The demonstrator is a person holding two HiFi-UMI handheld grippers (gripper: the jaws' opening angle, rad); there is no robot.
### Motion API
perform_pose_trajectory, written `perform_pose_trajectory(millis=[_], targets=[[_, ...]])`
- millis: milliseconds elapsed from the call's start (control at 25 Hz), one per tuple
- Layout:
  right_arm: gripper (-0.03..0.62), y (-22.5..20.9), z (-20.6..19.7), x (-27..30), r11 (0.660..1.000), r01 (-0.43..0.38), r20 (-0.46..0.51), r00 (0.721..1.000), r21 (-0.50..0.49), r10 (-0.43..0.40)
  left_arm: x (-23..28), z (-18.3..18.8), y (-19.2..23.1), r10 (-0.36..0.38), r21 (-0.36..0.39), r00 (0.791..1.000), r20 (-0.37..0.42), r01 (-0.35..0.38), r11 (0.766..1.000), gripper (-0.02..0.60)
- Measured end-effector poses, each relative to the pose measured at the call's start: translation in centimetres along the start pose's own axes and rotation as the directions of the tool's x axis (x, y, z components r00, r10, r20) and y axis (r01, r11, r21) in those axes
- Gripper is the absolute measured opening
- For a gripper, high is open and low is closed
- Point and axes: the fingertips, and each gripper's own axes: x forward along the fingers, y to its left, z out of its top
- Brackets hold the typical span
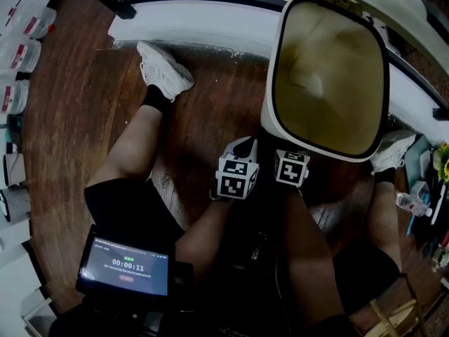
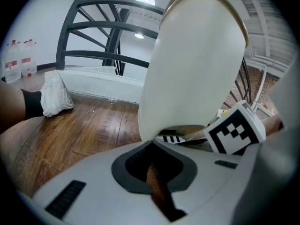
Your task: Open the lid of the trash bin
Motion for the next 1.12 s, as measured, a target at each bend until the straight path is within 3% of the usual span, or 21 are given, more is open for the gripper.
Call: perform_pose_trajectory(millis=[1120], targets=[[0.005,0.21,-0.09,-0.16,0.999,-0.030,-0.020,0.999,0.011,0.030,0.09,-0.37,-0.33,-0.013,0.017,1.000,-0.011,0.013,1.000,-0.002]])
